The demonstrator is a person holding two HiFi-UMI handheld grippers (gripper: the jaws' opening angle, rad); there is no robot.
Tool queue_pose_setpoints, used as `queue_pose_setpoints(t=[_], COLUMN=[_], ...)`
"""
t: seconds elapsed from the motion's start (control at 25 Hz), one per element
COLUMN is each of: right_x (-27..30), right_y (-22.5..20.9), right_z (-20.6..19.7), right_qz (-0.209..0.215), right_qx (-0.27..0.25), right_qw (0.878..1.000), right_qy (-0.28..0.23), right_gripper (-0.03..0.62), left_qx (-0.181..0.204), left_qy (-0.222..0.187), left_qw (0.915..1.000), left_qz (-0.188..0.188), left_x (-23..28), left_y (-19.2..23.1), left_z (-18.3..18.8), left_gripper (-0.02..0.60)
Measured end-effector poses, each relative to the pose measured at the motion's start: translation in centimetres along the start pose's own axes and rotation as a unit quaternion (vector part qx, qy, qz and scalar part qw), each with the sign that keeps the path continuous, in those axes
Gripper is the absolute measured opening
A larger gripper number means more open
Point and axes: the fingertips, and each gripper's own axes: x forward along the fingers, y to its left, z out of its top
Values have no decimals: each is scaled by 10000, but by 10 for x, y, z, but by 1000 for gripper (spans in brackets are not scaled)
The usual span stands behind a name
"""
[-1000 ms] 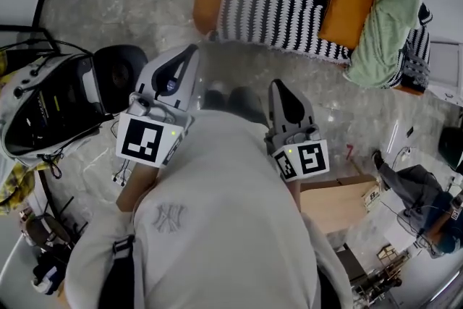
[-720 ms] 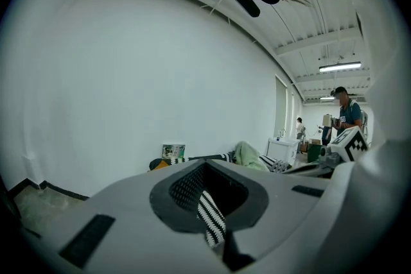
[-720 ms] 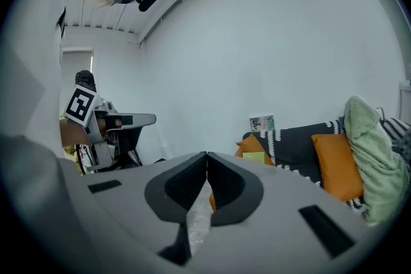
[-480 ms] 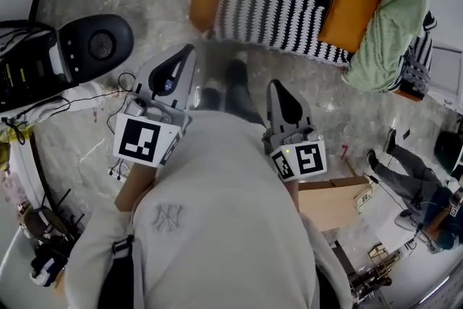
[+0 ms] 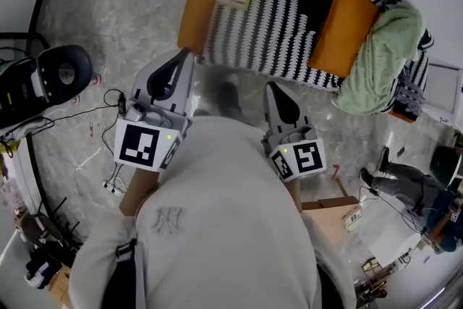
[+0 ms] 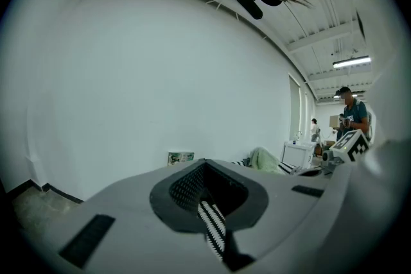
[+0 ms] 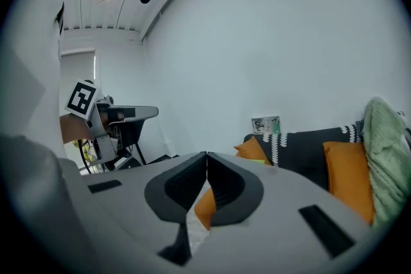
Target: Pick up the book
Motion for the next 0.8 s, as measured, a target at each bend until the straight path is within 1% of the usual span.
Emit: queue_pose_setpoints(t=[0.16,0.48,0.64,0.8], right_x=[13,19,21,31], right_y=[-24,-57,-75,-86], right_z=[12,28,26,17], right_qz=[103,288,328,374], right_qx=[-80,-306,-170,-81], right_qw=[9999,9991,9993,9992], right_qy=[-18,-3,29,91], right_gripper=[18,18,18,18], left_qx=[-19,-92,-117,-99], left_qy=[-97,-253,-268,-122], left_qw=[9999,9991,9989,9993], left_qz=[125,336,371,353], left_x=[26,52,64,76], left_y=[2,-5,-11,-11], left_z=[7,18,17,3], left_gripper=[2,2,2,2])
